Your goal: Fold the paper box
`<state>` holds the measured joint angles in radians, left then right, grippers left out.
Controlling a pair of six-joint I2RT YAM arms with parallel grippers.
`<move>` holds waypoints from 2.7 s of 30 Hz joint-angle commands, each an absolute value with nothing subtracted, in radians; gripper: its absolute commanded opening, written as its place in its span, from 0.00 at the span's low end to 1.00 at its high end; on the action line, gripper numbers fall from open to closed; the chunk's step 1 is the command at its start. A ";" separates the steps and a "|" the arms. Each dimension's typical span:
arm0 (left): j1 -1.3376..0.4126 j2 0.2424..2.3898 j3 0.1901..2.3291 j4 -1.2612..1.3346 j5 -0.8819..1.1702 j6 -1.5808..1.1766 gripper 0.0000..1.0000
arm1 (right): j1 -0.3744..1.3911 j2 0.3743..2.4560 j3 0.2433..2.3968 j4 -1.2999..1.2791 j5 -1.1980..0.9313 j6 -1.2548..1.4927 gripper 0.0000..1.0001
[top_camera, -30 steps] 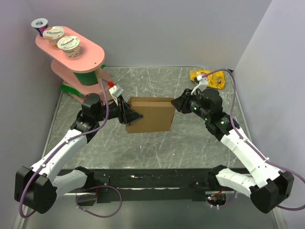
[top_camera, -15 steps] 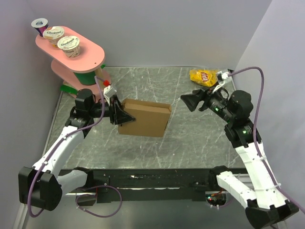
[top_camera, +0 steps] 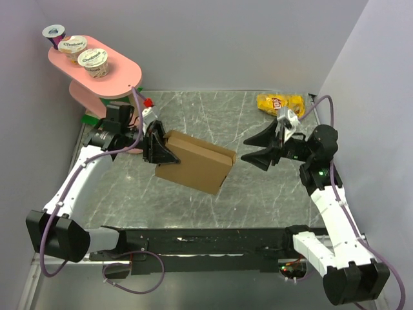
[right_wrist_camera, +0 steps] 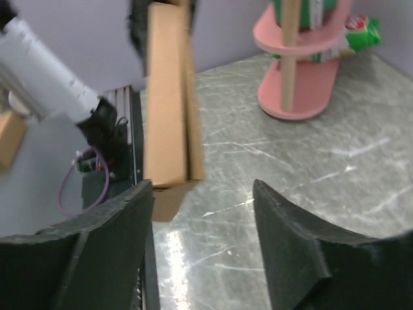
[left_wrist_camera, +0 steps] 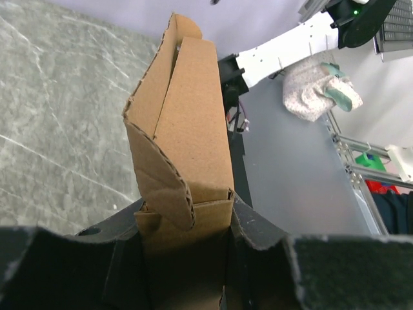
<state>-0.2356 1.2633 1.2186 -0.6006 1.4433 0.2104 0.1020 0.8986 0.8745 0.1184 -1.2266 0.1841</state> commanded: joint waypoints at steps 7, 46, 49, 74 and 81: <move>-0.232 1.187 1.216 -0.765 1.694 0.310 0.01 | 0.112 0.864 0.822 0.102 -1.283 0.008 0.53; -0.225 1.125 1.194 -0.778 1.530 0.276 0.01 | 0.351 0.764 0.850 0.029 -1.137 0.063 0.60; -0.245 1.073 1.100 -0.566 1.374 0.094 0.01 | 0.365 0.775 0.890 -0.031 -1.057 0.069 0.60; -0.345 1.057 1.051 -0.499 1.226 0.020 0.01 | 0.587 0.939 0.920 -0.052 -0.914 -0.090 0.89; -0.345 1.062 1.016 -0.410 1.100 -0.081 0.01 | 0.790 0.950 0.920 -0.080 -0.631 -0.196 0.89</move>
<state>-0.3431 1.0649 1.0428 -0.5339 1.2049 0.0242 0.6903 0.9726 0.8837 -0.0925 -0.8207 -0.1074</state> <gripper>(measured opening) 0.378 0.895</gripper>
